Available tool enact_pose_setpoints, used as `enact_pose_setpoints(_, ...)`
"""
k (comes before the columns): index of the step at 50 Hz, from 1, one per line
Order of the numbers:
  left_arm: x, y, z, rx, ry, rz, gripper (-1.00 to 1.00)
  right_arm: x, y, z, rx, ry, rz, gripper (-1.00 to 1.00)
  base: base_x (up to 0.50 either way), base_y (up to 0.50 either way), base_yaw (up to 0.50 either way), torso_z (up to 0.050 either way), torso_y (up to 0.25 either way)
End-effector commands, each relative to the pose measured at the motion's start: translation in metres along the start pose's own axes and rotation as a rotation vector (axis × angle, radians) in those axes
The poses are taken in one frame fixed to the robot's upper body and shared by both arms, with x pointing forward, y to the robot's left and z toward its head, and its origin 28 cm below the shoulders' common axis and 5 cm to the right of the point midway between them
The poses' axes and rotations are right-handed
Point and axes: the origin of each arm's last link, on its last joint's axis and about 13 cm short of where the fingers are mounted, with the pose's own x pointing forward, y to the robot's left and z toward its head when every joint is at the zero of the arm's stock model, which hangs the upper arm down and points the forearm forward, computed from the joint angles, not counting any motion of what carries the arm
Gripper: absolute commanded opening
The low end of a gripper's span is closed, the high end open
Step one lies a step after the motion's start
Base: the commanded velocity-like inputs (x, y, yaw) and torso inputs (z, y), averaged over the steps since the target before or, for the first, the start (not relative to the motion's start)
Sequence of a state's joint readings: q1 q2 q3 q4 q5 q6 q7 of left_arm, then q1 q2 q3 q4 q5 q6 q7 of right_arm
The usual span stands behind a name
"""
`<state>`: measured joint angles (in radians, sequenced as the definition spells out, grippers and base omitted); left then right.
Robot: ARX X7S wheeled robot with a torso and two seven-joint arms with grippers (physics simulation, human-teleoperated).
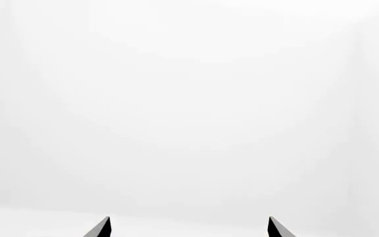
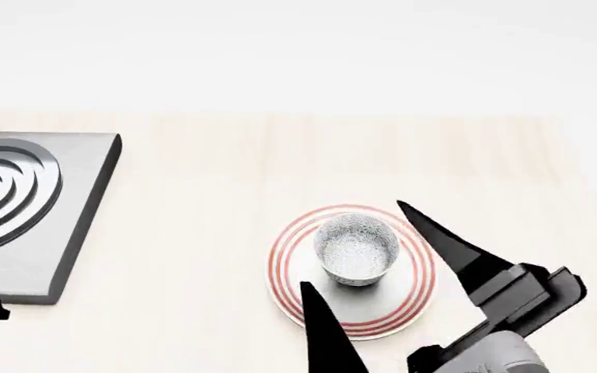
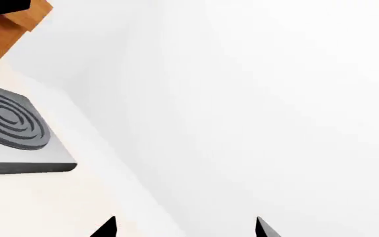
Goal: Pick the akita bowl between the plate and the ramekin and place it on the plate.
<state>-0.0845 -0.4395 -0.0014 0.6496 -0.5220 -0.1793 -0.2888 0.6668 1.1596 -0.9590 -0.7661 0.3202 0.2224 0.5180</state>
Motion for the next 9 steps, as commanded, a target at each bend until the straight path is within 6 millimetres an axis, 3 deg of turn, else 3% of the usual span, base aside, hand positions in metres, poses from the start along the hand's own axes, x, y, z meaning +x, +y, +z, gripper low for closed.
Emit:
enact_pose_setpoints(1,-0.0024,0.0045,-0.005,-0.08,-0.016,0.045,1.0,-0.0412,0.0069,0.022,0.285,-0.188,-0.071,1.0,0.0,0.0,0.0,0.0,0.0)
enact_pose_setpoints(9,-0.0041,0.0047,-0.0083,-0.099,-0.031,0.032,1.0,-0.0483,0.0141,0.0192,0.355,-0.251,-0.055,1.0,0.0,0.0,0.0,0.0,0.0)
